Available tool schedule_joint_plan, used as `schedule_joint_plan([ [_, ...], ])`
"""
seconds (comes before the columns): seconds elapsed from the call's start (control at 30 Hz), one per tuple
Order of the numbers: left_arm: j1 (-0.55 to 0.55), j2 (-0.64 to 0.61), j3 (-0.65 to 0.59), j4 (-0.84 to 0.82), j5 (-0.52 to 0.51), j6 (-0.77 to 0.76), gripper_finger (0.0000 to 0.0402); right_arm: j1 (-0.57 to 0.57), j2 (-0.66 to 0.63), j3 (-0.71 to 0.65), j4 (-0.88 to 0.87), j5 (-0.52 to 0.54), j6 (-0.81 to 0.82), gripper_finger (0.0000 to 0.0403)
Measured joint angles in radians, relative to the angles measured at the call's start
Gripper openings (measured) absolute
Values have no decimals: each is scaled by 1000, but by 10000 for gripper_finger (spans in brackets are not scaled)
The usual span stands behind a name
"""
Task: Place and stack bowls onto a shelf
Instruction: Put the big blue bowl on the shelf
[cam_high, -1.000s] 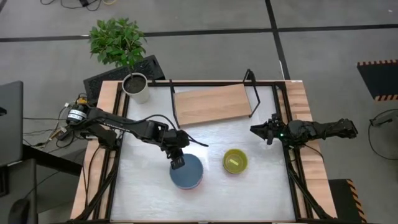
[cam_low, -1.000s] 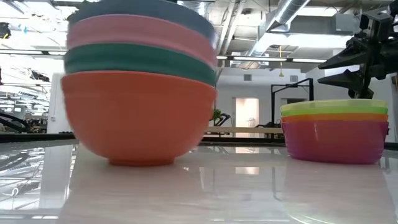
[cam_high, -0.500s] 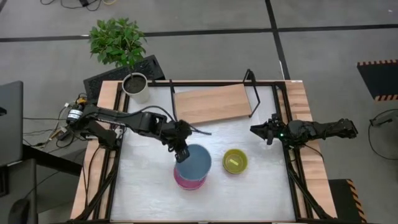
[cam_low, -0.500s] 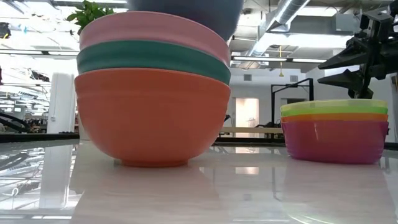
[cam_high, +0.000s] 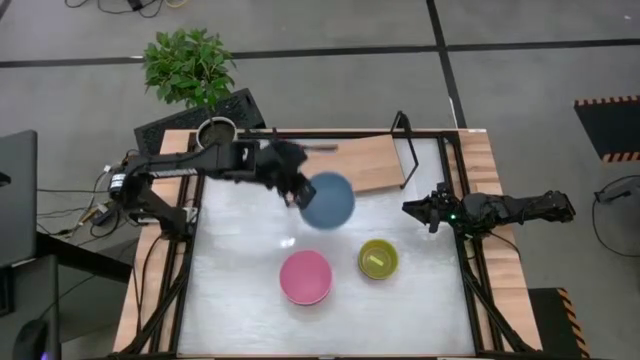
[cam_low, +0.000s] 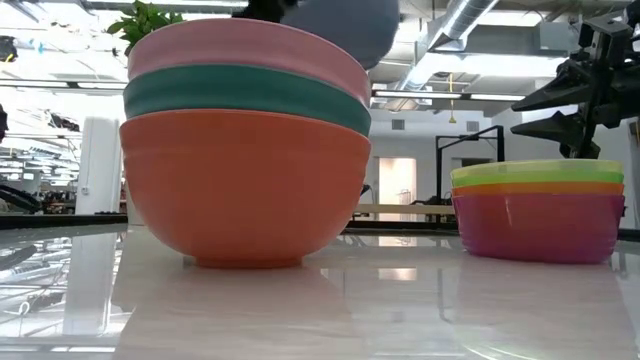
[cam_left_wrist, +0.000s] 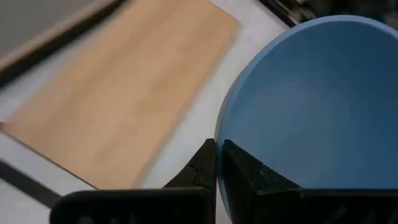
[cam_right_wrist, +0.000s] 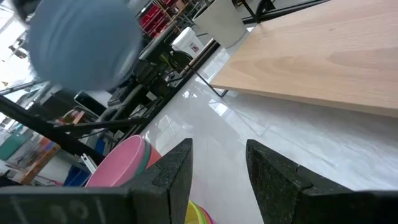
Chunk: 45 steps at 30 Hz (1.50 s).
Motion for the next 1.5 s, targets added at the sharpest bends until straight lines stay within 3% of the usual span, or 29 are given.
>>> schedule_joint_plan([
  [0.13,118,0,5,4,13,81,0,0,0,0,0,0,0,175],
  [0.43,370,1,5,1,226,339,0,0,0,0,0,1,0,175],
  [0.67,411,93,5,6,352,585,0,0,0,0,0,1,0,175],
  [0.77,419,144,12,-22,359,666,0,0,0,0,0,1,0,175],
  [1.03,444,285,242,-141,367,861,0,0,0,0,-2,44,0,175],
  [1.23,450,433,460,-344,361,1027,0,0,0,0,-2,53,0,175],
  [1.5,451,568,566,-409,333,1137,0,0,0,0,-1,53,1,175],
])
